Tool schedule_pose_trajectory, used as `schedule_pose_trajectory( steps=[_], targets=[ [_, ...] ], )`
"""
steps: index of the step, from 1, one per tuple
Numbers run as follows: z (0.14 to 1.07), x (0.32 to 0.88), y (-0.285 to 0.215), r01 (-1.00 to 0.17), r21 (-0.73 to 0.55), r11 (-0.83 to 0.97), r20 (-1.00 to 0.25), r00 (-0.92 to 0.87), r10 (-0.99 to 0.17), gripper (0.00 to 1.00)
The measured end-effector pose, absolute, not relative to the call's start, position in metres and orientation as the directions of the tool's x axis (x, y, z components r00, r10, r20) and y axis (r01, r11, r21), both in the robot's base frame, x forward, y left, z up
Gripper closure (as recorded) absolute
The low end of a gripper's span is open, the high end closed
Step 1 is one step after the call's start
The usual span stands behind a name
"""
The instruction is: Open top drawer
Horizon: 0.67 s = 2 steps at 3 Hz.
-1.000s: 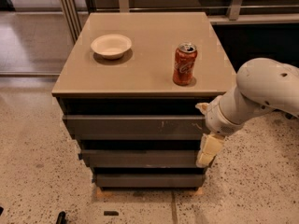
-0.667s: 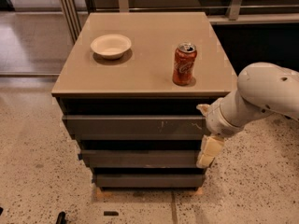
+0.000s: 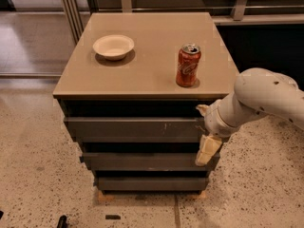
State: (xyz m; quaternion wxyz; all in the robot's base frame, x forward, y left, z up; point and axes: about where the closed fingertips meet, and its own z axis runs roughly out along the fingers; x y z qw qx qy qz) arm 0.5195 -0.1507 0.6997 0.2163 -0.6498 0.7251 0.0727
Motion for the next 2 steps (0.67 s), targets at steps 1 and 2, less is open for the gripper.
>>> schedule_pose_trajectory(
  steps=[1,2],
  targets=[
    [0.682,0.543,-0.143,-0.980,-0.154,0.126,-0.416,-0.052,-0.908,0.00],
    [0.668,0.554,-0.136,-0.986,-0.125,0.113,-0.419,-0.050,-0.907,0.00]
  ],
)
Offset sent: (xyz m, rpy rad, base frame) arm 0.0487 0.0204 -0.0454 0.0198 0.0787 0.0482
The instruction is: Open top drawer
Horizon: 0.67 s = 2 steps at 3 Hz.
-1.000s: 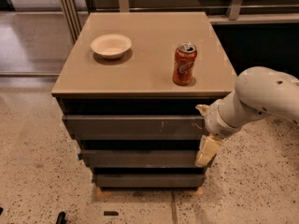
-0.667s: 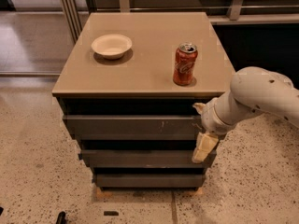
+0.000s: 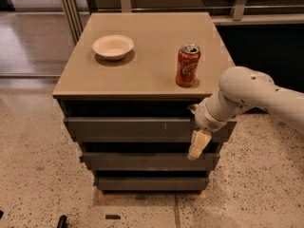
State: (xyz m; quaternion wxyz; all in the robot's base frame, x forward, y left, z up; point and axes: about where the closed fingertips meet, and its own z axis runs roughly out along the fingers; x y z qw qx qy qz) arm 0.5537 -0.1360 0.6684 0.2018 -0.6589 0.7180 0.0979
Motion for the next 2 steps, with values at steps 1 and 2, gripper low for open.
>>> schedule_pose_trajectory(
  steps=[1,2],
  targets=[
    [0.6523,0.5569,-0.1310,-0.992,-0.070,0.106,-0.417,-0.067,-0.906,0.00],
    [0.6457,0.5564,-0.1270,-0.995,-0.017,0.097,-0.402,-0.082,-0.912,0.00]
  ],
)
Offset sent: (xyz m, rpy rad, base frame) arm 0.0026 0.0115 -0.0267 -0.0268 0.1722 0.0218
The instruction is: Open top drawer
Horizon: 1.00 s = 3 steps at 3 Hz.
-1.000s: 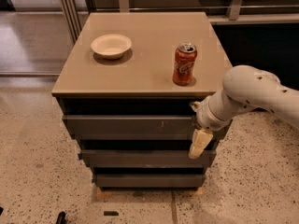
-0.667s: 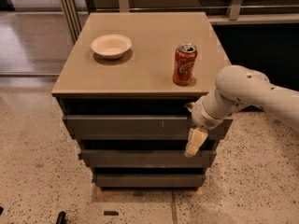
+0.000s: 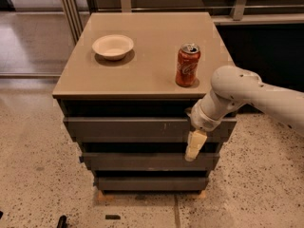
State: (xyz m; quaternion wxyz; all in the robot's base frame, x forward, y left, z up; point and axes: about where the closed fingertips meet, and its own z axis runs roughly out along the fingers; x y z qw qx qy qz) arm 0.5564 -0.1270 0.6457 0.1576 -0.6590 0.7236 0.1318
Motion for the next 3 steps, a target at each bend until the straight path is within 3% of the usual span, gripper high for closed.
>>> schedule_pose_trajectory(
  steps=[3],
  targets=[
    [0.673,0.531,-0.129,-0.993,0.075,0.096,-0.335,-0.116,-0.935,0.00]
  ],
)
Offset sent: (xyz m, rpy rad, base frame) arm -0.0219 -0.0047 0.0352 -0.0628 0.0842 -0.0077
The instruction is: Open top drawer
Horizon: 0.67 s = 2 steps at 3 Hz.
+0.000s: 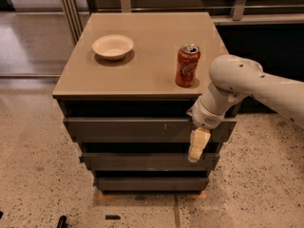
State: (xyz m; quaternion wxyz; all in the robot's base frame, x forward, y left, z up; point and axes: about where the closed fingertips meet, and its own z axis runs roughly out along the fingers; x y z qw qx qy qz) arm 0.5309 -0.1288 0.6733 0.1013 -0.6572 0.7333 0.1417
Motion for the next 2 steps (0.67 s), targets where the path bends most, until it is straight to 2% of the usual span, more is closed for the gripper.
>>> schedule_pose_trajectory(
  steps=[2],
  targets=[
    [0.670,0.500,-0.131,-0.966,0.250,0.072,-0.273,-0.142,-0.952,0.00]
  ],
)
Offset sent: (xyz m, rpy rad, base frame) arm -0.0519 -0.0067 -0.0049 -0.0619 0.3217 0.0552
